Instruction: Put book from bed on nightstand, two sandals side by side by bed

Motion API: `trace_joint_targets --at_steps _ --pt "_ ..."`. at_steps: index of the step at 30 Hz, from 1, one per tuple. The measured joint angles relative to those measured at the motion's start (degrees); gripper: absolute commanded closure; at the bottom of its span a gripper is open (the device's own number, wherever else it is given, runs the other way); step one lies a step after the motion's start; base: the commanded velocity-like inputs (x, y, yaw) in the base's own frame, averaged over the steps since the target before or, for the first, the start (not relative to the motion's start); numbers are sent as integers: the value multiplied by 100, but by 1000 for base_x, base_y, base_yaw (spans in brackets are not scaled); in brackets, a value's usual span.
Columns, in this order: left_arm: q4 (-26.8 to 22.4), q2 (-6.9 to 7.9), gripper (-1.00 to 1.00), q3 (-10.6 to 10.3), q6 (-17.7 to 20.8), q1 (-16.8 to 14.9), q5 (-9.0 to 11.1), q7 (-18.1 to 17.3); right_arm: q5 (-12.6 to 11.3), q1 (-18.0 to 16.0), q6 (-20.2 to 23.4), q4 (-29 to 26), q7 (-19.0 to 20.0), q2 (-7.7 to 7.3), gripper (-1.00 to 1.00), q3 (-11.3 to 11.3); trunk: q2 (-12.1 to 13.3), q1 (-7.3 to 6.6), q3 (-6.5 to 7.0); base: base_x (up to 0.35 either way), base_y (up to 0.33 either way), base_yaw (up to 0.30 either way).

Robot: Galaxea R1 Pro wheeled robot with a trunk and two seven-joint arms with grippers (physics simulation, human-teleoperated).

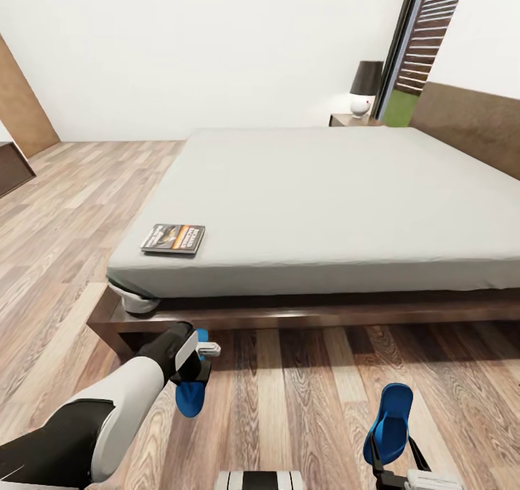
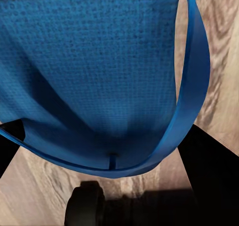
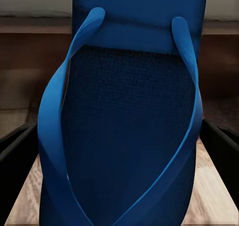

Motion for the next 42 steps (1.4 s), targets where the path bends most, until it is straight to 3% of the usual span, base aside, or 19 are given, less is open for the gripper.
trace_joint_targets --at_steps 4,7,12,13,15,20,23,33,42 --pt "1 -4 100 1 9 -1 4 -11 4 6 43 -169 1 5 100 1 -5 10 -89 0 0 0" --pt "-6 -4 100 -6 16 -16 0 -16 -9 188 223 -614 -3 8 100 0 -10 18 -155 0 0 0" --pt "-7 0 100 -7 18 -51 0 -18 -16 321 1108 -1461 7 11 100 -171 -16 31 -266 0 0 0" --pt "-1 9 100 -14 18 -53 -11 -16 -14 330 1642 -1888 18 22 100 -265 -18 33 -288 0 0 0" --pt "11 20 100 -14 18 -54 -6 -17 -27 333 1791 -1915 26 30 100 -297 -20 39 -333 0 0 0" --pt "33 17 100 -9 18 -54 -6 -14 -62 334 1783 -1738 23 32 100 -354 -27 52 -443 0 0 0" --pt "36 4 100 -13 11 -53 -22 2 -161 334 1568 -1660 23 22 100 -473 -31 59 -510 0 0 0" --pt "-7 20 100 -42 -60 -54 -43 39 -175 334 1428 -1642 32 18 100 -503 -44 85 -776 0 0 0" --pt "-3 10 100 -38 -1354 -47 -23 30 -175 334 1422 -1675 28 23 100 -505 -56 108 -1057 0 0 0"
